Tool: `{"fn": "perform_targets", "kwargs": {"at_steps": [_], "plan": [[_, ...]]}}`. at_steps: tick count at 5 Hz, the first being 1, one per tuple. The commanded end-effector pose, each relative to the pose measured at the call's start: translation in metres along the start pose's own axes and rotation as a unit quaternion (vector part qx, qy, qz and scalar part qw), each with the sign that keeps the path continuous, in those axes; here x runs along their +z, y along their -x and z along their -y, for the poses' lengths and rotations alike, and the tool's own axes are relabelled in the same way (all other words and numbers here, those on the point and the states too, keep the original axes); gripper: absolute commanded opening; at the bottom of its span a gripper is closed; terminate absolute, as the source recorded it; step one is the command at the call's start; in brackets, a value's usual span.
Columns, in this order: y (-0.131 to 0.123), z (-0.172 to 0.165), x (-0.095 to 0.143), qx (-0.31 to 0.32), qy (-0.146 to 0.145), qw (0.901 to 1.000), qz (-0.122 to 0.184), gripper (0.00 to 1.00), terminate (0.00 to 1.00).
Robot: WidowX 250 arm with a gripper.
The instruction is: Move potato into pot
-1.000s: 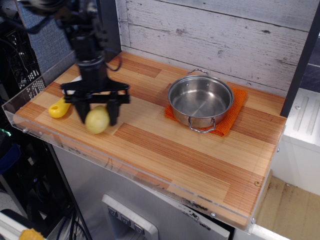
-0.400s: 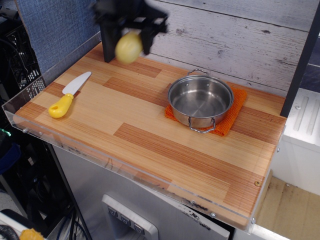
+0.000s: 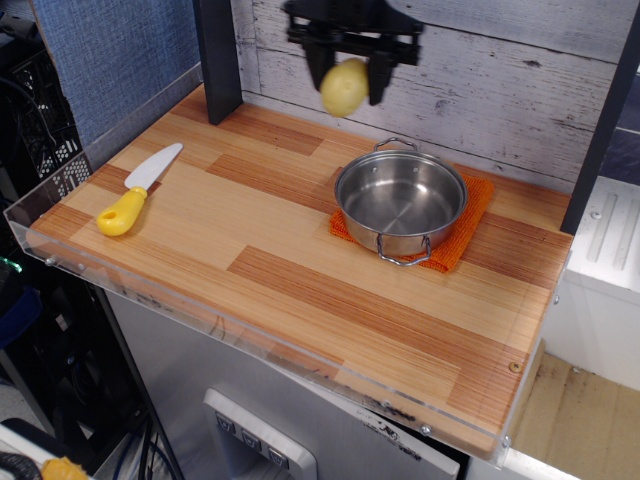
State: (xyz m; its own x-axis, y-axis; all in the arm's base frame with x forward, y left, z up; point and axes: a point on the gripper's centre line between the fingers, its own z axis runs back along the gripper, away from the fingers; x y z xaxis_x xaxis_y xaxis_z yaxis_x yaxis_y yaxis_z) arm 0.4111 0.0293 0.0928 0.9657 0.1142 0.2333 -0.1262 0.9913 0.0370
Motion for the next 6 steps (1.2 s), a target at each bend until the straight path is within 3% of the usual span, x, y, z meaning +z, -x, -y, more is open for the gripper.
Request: {"fn": "perform_targets", "kwargs": {"at_steps": [1,2,4,5,6], "plan": [[0.02,0.028,0.014,-0.018,0.006,0.9998,-0.005,0.0,0.0],[0.032,0.035,0.009,-0.03,0.005,0.9994,-0.015,0.0,0.0],[0.04,0.05,-0.024,-0.054,0.026,0.9964,-0.06,0.0,0.0],[0.043,0.053,-0.025,-0.052,0.041,0.9948,-0.078,1.0,0.0],[0.041,0.054,-0.013,-0.055,0.043,0.995,-0.071,1.0,0.0]]}}
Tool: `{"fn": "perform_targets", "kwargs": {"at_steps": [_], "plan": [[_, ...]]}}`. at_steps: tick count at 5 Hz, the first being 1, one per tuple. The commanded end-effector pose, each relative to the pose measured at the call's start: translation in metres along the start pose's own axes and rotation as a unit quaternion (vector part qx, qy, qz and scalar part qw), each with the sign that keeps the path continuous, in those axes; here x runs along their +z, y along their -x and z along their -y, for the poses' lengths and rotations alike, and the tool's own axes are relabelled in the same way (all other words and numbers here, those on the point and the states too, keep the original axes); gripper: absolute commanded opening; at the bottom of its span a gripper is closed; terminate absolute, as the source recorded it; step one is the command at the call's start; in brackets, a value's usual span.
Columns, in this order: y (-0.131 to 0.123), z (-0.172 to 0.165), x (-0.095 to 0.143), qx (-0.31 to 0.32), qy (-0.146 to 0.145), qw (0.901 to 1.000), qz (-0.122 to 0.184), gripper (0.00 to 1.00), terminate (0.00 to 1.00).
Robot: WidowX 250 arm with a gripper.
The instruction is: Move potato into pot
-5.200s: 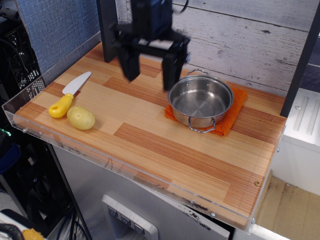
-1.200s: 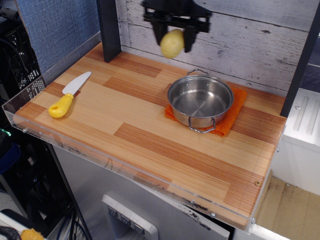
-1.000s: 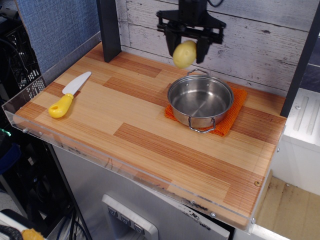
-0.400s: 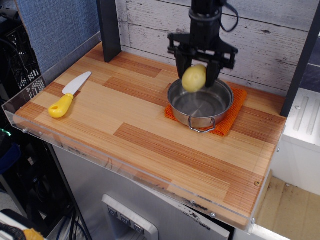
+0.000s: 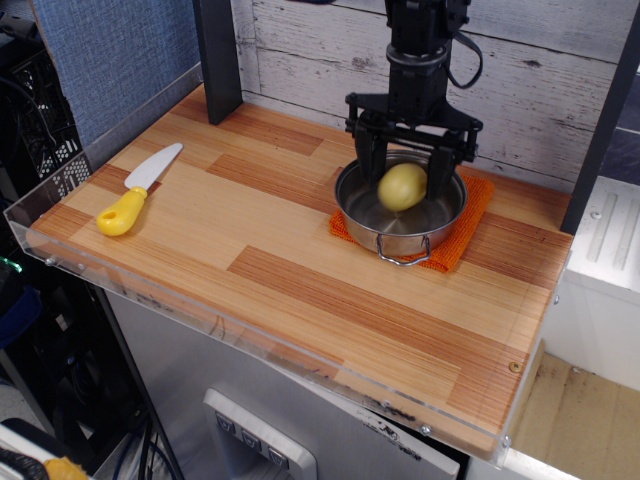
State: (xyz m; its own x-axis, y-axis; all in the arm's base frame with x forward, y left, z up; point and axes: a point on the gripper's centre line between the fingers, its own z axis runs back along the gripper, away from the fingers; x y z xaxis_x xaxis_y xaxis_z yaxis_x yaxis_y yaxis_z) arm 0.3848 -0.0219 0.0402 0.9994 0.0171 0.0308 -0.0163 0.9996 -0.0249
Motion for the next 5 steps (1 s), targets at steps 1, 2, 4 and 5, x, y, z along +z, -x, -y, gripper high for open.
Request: {"fn": "perform_targets", "kwargs": {"at_steps": [1,2,4,5], "plan": [[0.008,0.001,0.07,0.001,-0.008,0.9978,0.066,1.0,0.0],[0.019,-0.012,0.12,0.005,-0.036,0.9933,0.109,1.0,0.0],[0.037,-0.037,0.205,0.029,-0.035,0.9893,0.139,1.0,0.0],[0.041,-0.043,0.18,0.031,-0.014,0.9961,0.082,1.0,0.0]]}}
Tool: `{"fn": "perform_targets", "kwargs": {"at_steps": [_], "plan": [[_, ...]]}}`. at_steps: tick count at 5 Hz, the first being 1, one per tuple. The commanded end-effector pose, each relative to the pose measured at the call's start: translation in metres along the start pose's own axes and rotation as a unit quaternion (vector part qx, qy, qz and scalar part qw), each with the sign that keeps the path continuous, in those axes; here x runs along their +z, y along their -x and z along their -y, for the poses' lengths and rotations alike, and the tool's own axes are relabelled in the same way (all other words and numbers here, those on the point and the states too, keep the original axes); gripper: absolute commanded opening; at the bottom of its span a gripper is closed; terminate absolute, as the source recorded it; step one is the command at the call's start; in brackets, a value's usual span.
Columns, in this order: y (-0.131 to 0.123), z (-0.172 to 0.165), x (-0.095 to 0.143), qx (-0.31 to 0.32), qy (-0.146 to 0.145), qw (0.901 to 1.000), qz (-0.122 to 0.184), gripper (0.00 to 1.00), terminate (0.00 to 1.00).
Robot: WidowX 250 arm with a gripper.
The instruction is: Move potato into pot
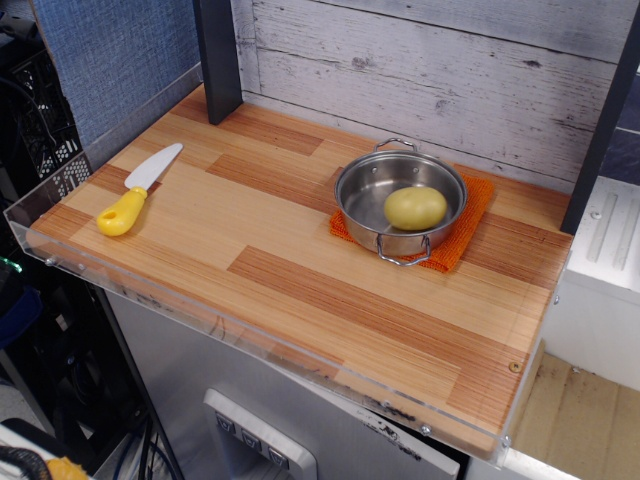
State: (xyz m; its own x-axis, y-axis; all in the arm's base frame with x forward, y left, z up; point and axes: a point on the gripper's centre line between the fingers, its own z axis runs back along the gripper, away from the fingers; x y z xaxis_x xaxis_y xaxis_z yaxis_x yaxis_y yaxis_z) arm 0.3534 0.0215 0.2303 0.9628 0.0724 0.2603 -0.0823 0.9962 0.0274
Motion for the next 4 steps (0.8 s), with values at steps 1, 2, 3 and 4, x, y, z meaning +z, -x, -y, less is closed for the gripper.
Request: {"fn": "perform_targets", "kwargs": {"at_steps": [1,2,3,4], "plan": [[0.0203,-0.0073,-0.0252,-0.007,0.032,0.9978,-0.058,1.0,0.0],[0.0114,-0.0091,-0.0251,-0.035,0.045,0.997,-0.052,1.0,0.0],[0.0114,-0.0091,-0.0251,-0.035,0.045,0.997,-0.052,1.0,0.0],[0.0114,-0.0091,-0.0251,-0.035,0.045,0.997,-0.052,1.0,1.0]]}}
